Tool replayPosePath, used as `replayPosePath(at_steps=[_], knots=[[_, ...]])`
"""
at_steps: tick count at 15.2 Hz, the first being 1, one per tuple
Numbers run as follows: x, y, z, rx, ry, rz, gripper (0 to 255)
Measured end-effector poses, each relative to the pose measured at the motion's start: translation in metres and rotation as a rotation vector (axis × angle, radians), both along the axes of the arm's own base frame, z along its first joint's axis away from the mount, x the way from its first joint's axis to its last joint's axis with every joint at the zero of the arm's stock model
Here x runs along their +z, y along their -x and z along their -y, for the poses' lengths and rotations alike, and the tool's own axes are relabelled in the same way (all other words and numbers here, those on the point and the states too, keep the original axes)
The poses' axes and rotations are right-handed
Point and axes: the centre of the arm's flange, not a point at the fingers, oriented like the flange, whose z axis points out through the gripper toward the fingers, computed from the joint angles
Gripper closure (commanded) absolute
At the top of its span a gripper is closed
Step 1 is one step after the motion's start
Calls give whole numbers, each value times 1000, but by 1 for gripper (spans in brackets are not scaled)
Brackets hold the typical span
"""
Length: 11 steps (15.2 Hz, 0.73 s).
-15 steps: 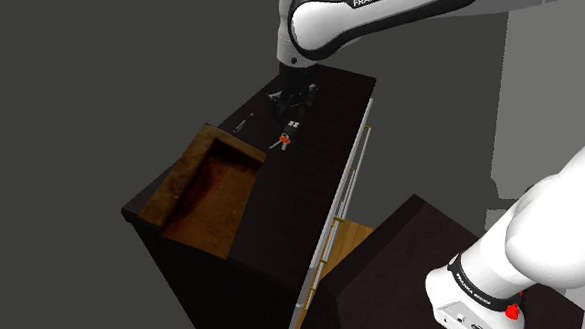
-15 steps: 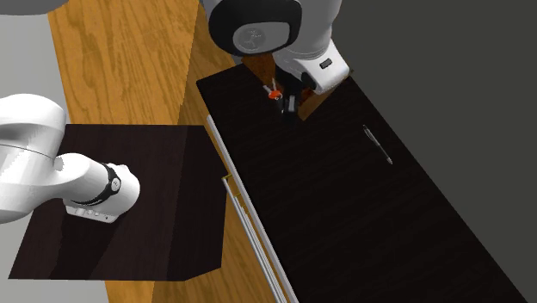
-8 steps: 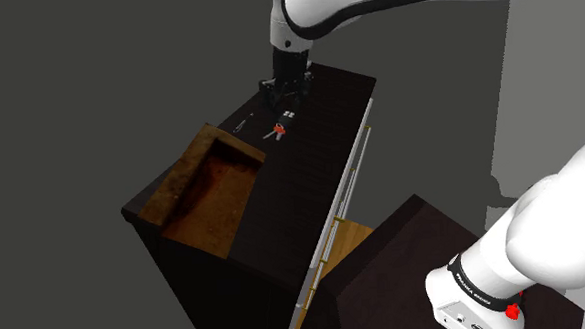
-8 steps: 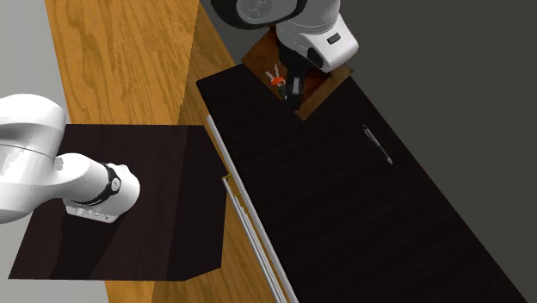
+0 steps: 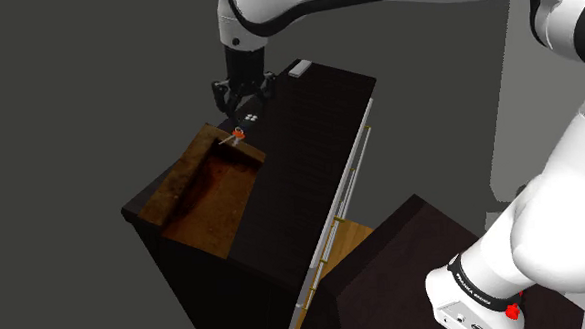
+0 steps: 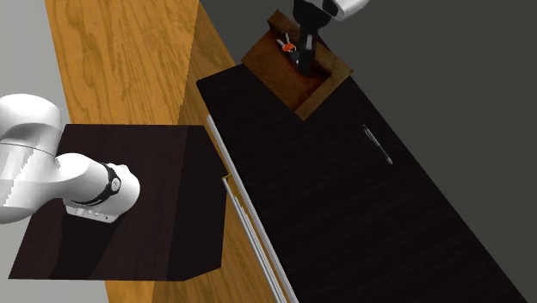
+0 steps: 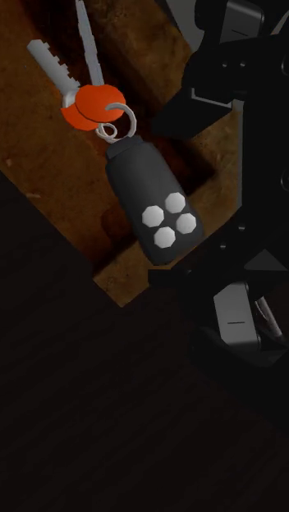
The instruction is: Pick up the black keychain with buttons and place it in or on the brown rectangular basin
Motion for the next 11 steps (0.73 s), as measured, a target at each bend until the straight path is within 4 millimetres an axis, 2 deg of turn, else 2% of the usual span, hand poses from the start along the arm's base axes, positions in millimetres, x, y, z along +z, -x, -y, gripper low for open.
replayPosePath(at_steps=[6,8,11], knots=[[6,-21,-76,0,0,0,255],[-1,-26,-87,-1,0,0,255],[-15,-27,-89,-2,0,-1,255]])
